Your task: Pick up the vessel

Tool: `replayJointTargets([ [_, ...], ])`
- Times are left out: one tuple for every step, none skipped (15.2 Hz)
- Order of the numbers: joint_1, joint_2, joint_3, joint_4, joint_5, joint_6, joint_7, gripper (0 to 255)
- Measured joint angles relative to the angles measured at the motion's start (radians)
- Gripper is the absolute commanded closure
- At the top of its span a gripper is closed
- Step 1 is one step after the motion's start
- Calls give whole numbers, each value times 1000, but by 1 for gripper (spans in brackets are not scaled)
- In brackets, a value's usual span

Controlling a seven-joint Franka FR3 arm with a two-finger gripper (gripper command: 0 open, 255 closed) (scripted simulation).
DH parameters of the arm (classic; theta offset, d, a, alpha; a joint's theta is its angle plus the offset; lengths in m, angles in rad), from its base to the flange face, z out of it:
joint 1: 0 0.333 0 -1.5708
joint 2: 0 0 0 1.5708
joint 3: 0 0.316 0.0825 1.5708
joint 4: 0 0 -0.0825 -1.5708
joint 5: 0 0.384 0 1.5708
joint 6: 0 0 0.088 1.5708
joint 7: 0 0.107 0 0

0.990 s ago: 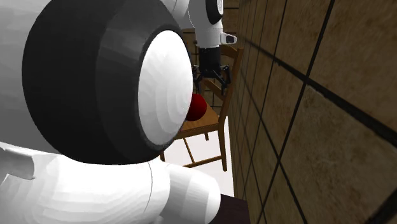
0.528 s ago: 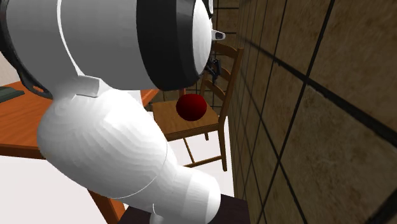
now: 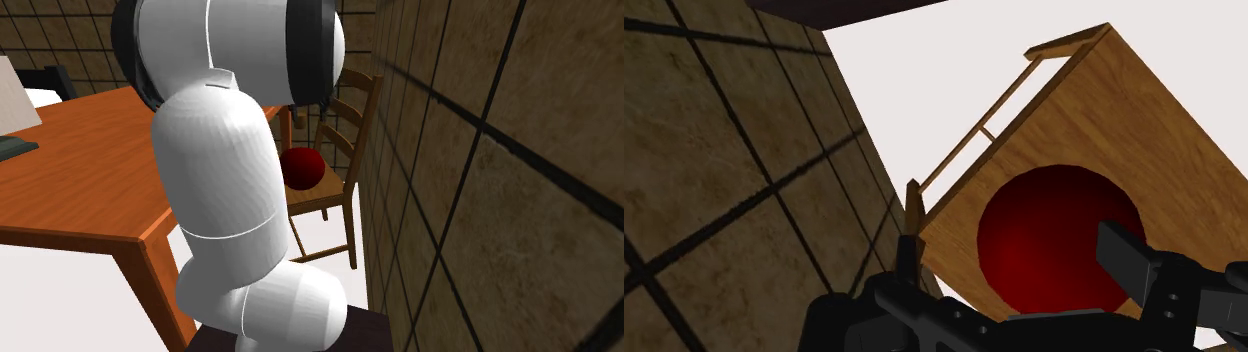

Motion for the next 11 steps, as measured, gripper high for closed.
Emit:
replayJointTargets([
  [5, 38, 8, 43, -4, -5, 15, 0],
  [11, 80, 16, 95, -10, -14, 29, 0],
  [16, 112, 22, 129, -14, -17, 41, 0],
  [22, 145, 29, 170, -19, -25, 55, 0],
  [28, 189, 35, 223, -27, -34, 67, 0],
  [38, 240, 42, 294, -36, -55, 82, 0],
  [46, 286, 46, 350, -45, -65, 94, 0],
  [56, 332, 50, 417, -54, -86, 104, 0],
  [70, 392, 55, 506, -66, -115, 116, 0],
  [84, 450, 58, 591, -78, -143, 127, 0],
  [96, 494, 59, 659, -87, -167, 133, 0],
])
